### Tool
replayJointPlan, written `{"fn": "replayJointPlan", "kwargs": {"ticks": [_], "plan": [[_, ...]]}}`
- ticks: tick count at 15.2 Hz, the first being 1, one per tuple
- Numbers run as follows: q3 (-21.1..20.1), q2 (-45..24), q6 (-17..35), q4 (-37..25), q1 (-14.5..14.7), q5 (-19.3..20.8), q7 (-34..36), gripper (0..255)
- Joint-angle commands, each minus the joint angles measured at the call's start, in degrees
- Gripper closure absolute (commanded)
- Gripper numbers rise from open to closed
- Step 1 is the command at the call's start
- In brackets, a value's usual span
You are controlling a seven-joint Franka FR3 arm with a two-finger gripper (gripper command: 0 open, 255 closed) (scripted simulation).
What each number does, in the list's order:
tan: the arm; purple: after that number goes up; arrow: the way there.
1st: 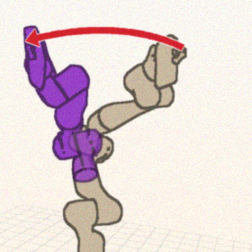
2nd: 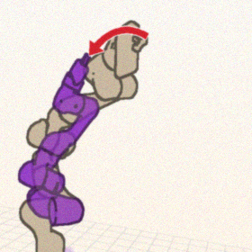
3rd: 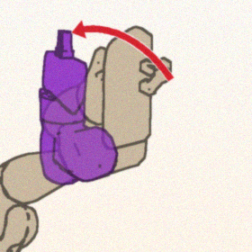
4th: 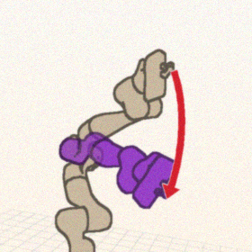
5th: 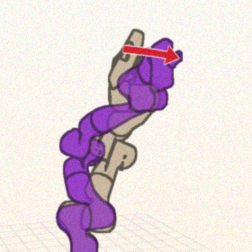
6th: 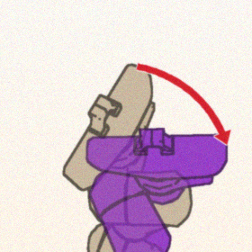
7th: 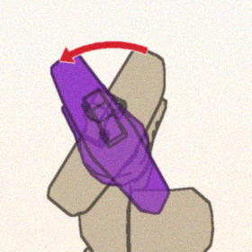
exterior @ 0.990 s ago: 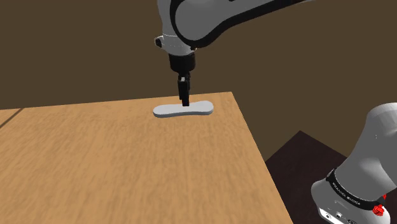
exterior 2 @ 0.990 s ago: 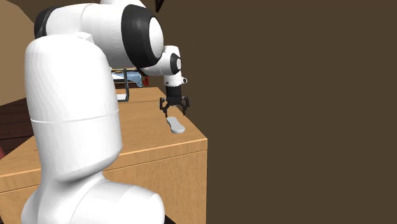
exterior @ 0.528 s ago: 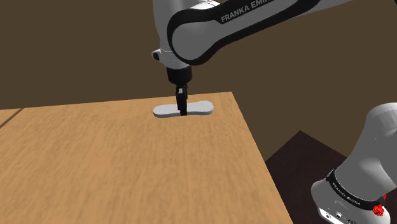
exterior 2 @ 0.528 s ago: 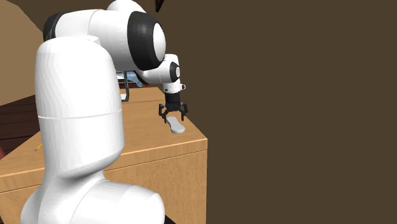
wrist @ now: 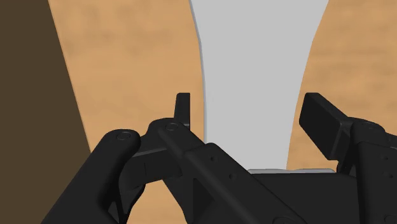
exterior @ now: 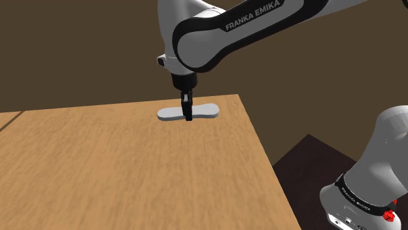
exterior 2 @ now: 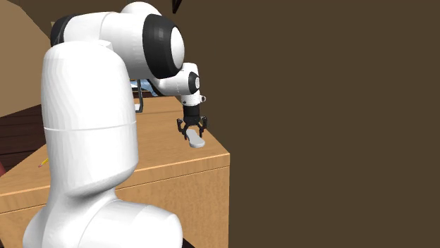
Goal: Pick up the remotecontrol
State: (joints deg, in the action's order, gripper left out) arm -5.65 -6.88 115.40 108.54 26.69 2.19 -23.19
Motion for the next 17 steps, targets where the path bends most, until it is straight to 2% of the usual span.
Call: {"fn": "replayJointPlan", "kwargs": {"ticks": [1,5,17], "plan": [[0.01,-0.06,0.04,0.09,0.0,-0.01,0.02,255],[-0.01,-0.06,0.0,0.06,0.01,-0.01,0.04,255],[-0.05,1.72,-8.83,-7.01,0.0,-0.32,-0.31,255]]}}
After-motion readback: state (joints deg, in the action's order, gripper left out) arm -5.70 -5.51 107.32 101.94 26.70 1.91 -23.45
